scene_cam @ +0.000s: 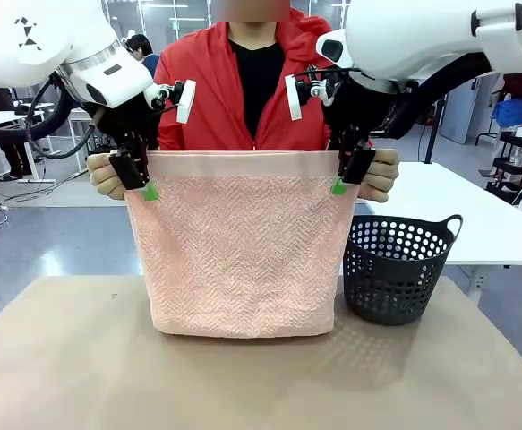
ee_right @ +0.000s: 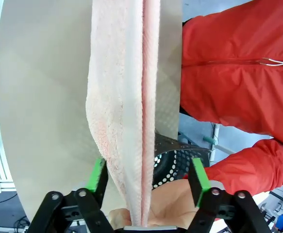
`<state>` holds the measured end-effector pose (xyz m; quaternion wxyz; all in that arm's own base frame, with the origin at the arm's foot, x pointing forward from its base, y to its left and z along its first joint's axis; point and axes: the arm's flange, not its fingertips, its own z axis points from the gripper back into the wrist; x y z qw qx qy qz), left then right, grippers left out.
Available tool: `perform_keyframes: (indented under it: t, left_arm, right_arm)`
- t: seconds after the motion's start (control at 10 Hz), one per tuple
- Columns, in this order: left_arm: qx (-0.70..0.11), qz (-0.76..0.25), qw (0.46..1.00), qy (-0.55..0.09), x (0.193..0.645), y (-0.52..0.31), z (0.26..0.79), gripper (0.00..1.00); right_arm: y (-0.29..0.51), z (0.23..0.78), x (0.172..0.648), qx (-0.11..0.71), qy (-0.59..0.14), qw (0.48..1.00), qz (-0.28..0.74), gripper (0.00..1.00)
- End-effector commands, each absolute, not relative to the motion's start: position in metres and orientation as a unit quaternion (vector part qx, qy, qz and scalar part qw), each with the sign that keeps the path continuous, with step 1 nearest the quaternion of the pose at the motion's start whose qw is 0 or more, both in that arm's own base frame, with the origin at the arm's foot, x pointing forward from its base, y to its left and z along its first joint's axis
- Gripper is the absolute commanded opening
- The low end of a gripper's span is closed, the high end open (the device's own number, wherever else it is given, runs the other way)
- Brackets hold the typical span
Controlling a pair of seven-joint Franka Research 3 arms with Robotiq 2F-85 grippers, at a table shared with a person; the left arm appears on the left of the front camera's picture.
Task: Fold the towel.
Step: Release the end of the 100 cm Hotel Towel you were holding and grab the top end of the folded side.
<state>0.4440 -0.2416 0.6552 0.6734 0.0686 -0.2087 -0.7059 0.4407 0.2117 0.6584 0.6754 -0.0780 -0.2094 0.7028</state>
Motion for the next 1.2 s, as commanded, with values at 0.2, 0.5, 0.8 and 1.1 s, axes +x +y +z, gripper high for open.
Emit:
perform_keyframes:
  t: [0.2, 0.5, 0.8, 1.1]
  left_arm:
    - [0.06, -0.71, 0.673, -0.196, 0.443, -0.241, 0.666, 0.0]
    - [0.061, -0.708, 0.676, -0.196, 0.443, -0.24, 0.666, 0.0]
    - [0.061, -0.703, 0.681, -0.195, 0.441, -0.236, 0.662, 0.0]
    - [0.069, -0.703, 0.679, -0.201, 0.443, -0.239, 0.661, 0.0]
  right_arm:
    - [0.221, 0.666, 0.441, -0.084, -0.195, 0.689, 0.693, 0.0]
    - [0.22, 0.666, 0.441, -0.084, -0.197, 0.691, 0.691, 0.0]
    - [0.22, 0.664, 0.44, -0.083, -0.198, 0.693, 0.688, 0.0]
    - [0.219, 0.663, 0.438, -0.075, -0.203, 0.68, 0.7, 0.0]
